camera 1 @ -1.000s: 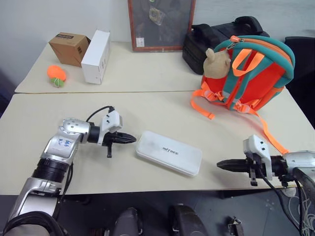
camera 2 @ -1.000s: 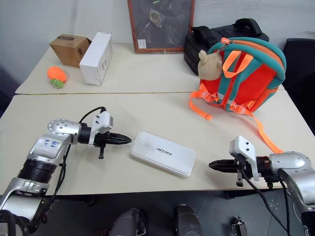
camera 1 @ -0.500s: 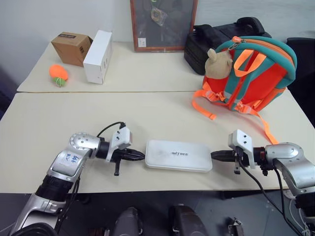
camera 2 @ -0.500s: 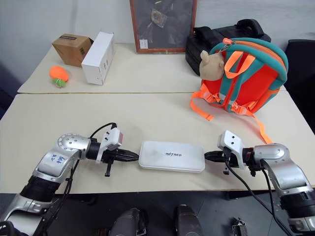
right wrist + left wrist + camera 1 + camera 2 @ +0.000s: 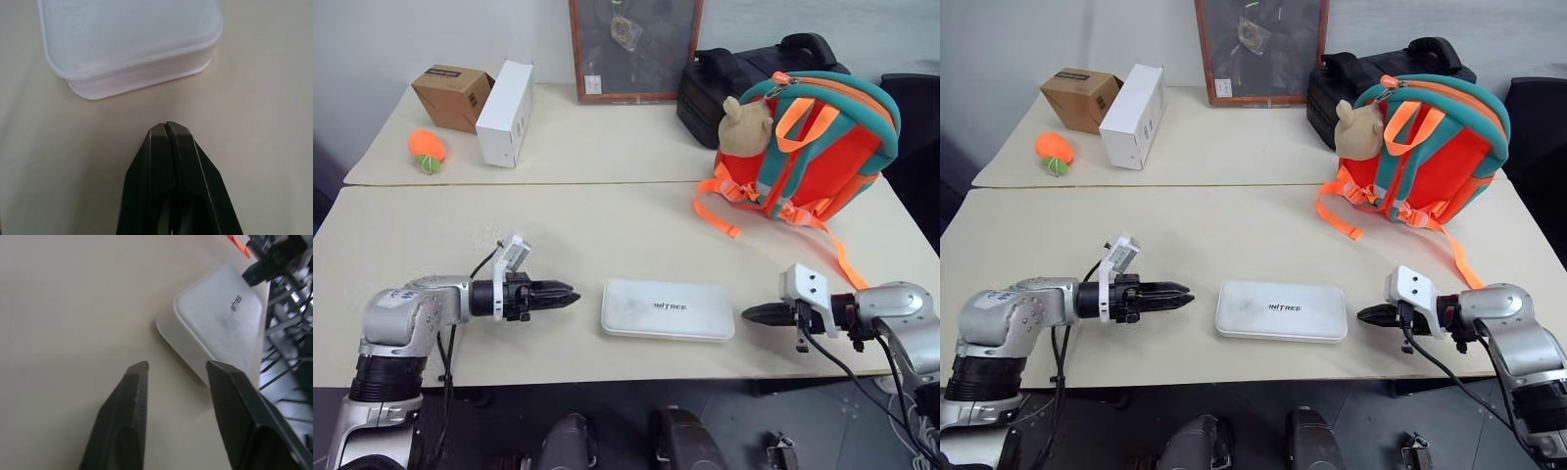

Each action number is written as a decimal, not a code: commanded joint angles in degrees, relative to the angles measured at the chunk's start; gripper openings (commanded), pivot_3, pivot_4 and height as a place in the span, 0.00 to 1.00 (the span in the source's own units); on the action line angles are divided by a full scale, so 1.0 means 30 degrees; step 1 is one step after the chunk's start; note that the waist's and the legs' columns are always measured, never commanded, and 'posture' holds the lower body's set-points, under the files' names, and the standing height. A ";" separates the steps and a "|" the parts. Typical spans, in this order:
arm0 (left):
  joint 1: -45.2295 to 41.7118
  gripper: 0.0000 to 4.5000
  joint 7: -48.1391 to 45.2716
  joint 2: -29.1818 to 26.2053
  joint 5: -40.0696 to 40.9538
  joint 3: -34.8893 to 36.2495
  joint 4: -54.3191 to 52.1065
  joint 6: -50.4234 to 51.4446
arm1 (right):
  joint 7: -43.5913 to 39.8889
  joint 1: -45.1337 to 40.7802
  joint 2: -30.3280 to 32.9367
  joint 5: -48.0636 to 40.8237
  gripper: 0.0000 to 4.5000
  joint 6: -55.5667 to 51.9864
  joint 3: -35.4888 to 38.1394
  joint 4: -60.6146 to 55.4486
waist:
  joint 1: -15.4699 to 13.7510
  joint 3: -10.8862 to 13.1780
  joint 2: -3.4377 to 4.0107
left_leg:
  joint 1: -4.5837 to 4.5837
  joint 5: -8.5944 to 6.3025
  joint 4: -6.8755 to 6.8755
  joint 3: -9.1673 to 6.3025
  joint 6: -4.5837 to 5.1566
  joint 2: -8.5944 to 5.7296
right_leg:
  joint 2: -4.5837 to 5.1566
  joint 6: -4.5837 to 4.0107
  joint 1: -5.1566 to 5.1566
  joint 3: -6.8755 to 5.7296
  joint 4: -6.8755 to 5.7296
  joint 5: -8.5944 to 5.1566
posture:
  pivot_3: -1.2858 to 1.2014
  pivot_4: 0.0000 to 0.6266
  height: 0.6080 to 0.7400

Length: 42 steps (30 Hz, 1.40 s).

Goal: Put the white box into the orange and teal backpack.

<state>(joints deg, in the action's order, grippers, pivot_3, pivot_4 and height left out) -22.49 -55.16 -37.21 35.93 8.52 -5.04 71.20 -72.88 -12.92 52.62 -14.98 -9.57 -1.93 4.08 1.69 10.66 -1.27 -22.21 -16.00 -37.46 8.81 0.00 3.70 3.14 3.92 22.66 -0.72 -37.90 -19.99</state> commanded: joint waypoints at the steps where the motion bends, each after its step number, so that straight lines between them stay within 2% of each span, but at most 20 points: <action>1: -0.0778 0.69 0.1644 0.1265 0.1696 0.1362 0.0230 0.4902 | -0.0007 -0.0189 -0.0115 0.0279 0.00 0.0655 -0.0061 -0.0398 | -0.0017 0.0000 -0.0001 | 0.0000 0.0000 -0.0010 -0.0002 -0.0001 -0.0001 | 0.0000 0.0000 -0.0003 -0.0002 -0.0003 0.0000 | 0.52 0.24 1.00; 4: -0.1072 0.91 0.2638 0.2189 0.2016 0.1474 0.0188 0.6710 | -0.0093 -0.0278 -0.0217 0.0542 0.00 0.0989 -0.0285 -0.0325 | -0.0031 0.0001 -0.0001 | 0.0000 0.0001 -0.0052 -0.0043 -0.0004 -0.0003 | -0.0002 0.0000 -0.0030 -0.0031 -0.0015 0.0000 | 0.52 0.24 1.00; 5: -0.1495 0.96 0.3485 0.2907 0.2251 0.1607 0.1327 0.6941 | -0.0133 -0.0317 -0.0236 0.0759 0.00 0.1283 -0.0461 -0.0236 | -0.0038 0.0000 -0.0001 | 0.0000 0.0001 -0.0053 -0.0043 -0.0005 -0.0003 | -0.0001 0.0000 -0.0032 -0.0031 -0.0015 0.0000 | 0.52 0.24 1.00; 11: -0.2964 0.96 0.5770 0.5571 0.1891 0.0970 0.3609 0.7051 | -0.0212 -0.0640 -0.0423 0.1520 0.00 0.2343 -0.1077 0.0251 | -0.0069 -0.0011 -0.0012 | 0.0017 0.0001 -0.0100 -0.0084 -0.0011 -0.0007 | 0.0007 0.0001 -0.0083 -0.0065 -0.0026 0.0001 | 0.52 0.24 1.00; 17: -0.5213 0.96 0.5930 0.7581 0.1679 -0.0619 0.5763 0.6756 | -0.0252 -0.1024 -0.0740 0.1840 0.00 0.2814 -0.1307 0.0628 | -0.0114 -0.0018 -0.0022 | 0.0034 0.0003 -0.0132 -0.0106 -0.0014 -0.0015 | 0.0011 0.0006 -0.0124 -0.0086 -0.0026 0.0003 | 0.52 0.24 1.00; 24: -0.7155 0.96 0.4942 0.8380 0.1634 -0.1999 0.7797 0.5695 | -0.0208 -0.1098 -0.0996 0.2015 0.00 0.3139 -0.1344 0.0876 | -0.0050 -0.0018 -0.0022 | 0.0036 0.0003 -0.0142 -0.0108 -0.0027 -0.0008 | -0.0004 0.0008 -0.0121 -0.0088 -0.0028 0.0004 | 0.52 0.24 1.00; 28: -0.7628 0.77 0.4636 0.8255 0.1672 -0.1973 0.8410 0.5334 | -0.0089 -0.0705 -0.0985 0.2016 0.00 0.3244 -0.1211 0.0709 | -0.0053 -0.0017 -0.0025 | 0.0032 0.0004 -0.0146 -0.0109 -0.0028 -0.0009 | 0.0003 0.0008 -0.0123 -0.0086 -0.0028 0.0005 | 0.52 0.24 1.00; 35: -0.6956 0.30 0.4222 0.7017 0.2446 -0.0670 0.7135 0.5642 | 0.0655 0.0443 -0.0969 0.0871 0.00 0.2029 -0.0019 -0.0238 | -0.0047 -0.0016 -0.0025 | 0.0017 0.0002 -0.0141 -0.0110 -0.0032 -0.0003 | -0.0001 0.0007 -0.0103 -0.0087 -0.0033 0.0004 | 0.52 0.24 1.00; 41: -0.6264 0.27 0.4960 0.6567 0.4022 0.3695 0.4722 0.6628 | 0.2789 0.1247 -0.1353 -0.1854 0.00 -0.1433 0.3028 -0.1825 | -0.0030 -0.0014 -0.0023 | -0.0008 0.0007 -0.0127 -0.0105 -0.0044 0.0004 | -0.0001 0.0006 -0.0058 -0.0072 -0.0056 0.0003 | 0.52 0.24 1.00; 42: -0.6311 0.27 0.5354 0.6499 0.4713 0.4958 0.4095 0.6846 | 0.3726 0.0645 -0.1595 -0.2533 0.04 -0.2566 0.3939 -0.1358 | -0.0036 -0.0014 -0.0023 | -0.0012 0.0008 -0.0128 -0.0105 -0.0042 0.0002 | 0.0005 0.0006 -0.0060 -0.0072 -0.0053 0.0003 | 0.52 0.24 1.00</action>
<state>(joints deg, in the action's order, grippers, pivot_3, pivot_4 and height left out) -40.87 -39.55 -17.69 45.54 18.74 11.43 90.97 -64.92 -9.02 48.23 -19.16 -13.84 4.92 0.67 1.58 10.62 -1.34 -22.24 -15.98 -37.85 8.50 -0.12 3.68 3.18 3.94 22.47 -0.95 -38.07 -19.98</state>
